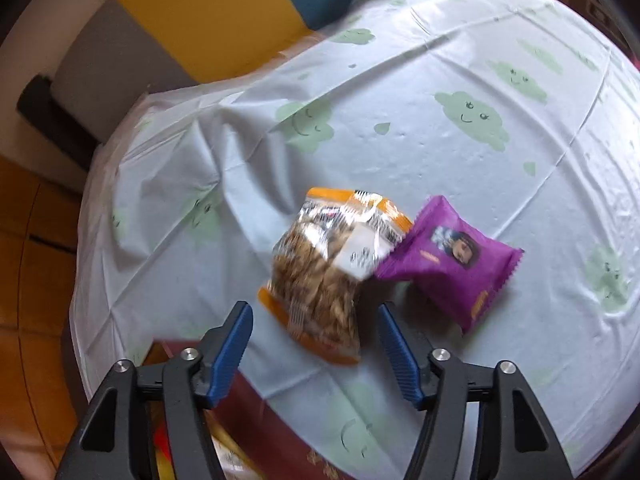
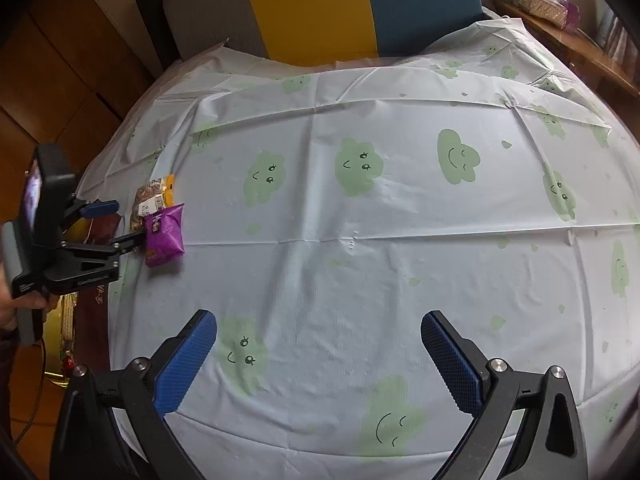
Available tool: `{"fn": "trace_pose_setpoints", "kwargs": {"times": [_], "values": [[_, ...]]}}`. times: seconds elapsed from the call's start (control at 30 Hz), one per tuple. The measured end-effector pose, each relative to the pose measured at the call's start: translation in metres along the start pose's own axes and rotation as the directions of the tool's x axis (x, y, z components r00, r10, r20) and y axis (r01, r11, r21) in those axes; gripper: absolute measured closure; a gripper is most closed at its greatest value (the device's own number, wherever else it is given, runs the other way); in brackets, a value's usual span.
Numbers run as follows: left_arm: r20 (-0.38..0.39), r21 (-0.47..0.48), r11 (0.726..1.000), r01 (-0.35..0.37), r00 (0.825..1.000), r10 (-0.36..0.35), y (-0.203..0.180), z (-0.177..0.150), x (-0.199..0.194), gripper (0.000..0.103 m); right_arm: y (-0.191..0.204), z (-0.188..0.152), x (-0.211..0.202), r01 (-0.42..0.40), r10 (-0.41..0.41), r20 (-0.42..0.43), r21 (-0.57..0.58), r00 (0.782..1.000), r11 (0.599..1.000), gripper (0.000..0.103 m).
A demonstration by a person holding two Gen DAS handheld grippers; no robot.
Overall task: Organize snacks
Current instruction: 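Move the left tool to the clear nut bag and grasp it, then lift the nut bag with the left tool while the right tool approaches the purple pack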
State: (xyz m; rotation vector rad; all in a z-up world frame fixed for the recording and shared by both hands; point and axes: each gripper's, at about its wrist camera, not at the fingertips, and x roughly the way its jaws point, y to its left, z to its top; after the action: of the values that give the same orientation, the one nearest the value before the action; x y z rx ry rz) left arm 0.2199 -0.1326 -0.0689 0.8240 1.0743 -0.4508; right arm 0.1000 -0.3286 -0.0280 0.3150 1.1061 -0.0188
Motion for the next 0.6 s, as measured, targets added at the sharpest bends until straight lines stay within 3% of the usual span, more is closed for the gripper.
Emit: {"fn": "trace_pose_setpoints", "kwargs": {"times": [0.2, 0.3, 0.4, 0.53, 0.6], "values": [[0.008, 0.015, 0.999, 0.043, 0.999, -0.044, 0.0, 0.019, 0.01, 0.031, -0.002, 0.001, -0.002, -0.016, 0.016, 0.003, 0.016, 1.0, 1.0, 0.0], [0.025, -0.006, 0.995, 0.104, 0.994, -0.104, -0.002, 0.023, 0.005, 0.038, -0.002, 0.001, -0.004, -0.018, 0.018, 0.009, 0.028, 1.0, 0.999, 0.0], [0.057, -0.007, 0.982, 0.191, 0.98, -0.191, -0.014, 0.019, -0.007, 0.05, -0.001, 0.001, -0.004, -0.023, 0.022, 0.009, 0.03, 1.0, 0.999, 0.0], [0.095, -0.028, 0.945, 0.325, 0.942, -0.321, -0.04, 0.013, -0.031, 0.051, -0.001, 0.0, -0.003, -0.022, 0.022, 0.006, 0.024, 1.0, 0.999, 0.0], [0.099, -0.027, 0.951, 0.309, 0.947, -0.305, -0.054, 0.009, -0.039, 0.051, -0.002, 0.0, -0.003, -0.02, 0.02, 0.007, 0.028, 1.0, 0.999, 0.0]]}}
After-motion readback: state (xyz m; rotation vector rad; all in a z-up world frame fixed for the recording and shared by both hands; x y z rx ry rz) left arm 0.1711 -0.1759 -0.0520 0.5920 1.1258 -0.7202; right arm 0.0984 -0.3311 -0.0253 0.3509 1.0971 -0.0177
